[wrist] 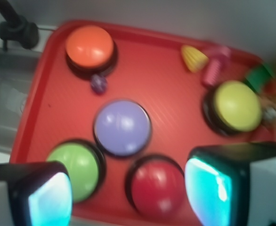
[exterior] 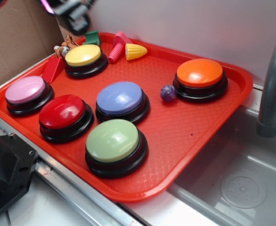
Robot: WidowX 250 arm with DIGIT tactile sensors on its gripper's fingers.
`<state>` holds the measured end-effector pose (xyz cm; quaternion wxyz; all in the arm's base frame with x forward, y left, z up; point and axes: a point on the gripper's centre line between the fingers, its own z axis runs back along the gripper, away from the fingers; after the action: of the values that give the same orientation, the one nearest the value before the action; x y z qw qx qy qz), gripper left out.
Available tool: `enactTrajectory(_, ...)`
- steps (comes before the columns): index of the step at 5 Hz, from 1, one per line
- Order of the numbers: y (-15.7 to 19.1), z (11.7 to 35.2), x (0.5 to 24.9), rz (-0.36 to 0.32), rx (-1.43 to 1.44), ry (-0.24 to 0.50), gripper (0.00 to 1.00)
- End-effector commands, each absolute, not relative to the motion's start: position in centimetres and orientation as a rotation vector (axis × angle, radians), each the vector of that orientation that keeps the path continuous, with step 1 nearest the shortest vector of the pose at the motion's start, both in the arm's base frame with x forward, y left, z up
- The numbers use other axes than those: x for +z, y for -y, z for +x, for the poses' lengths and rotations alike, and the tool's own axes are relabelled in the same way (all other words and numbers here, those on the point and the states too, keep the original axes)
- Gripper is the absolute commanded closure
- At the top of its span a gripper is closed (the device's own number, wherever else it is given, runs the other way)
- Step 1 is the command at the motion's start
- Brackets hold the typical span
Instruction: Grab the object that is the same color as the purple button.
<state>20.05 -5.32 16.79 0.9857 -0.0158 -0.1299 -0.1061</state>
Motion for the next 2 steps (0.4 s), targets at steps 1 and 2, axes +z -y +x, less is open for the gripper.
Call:
enactTrajectory(1, 8.4, 24.9, 12.5, -0.028, -0.29, 0.267, 0.0)
enactTrajectory(2, 9.0, 26.2, 10.5, -0.05, -0.316, 0.273, 0.0)
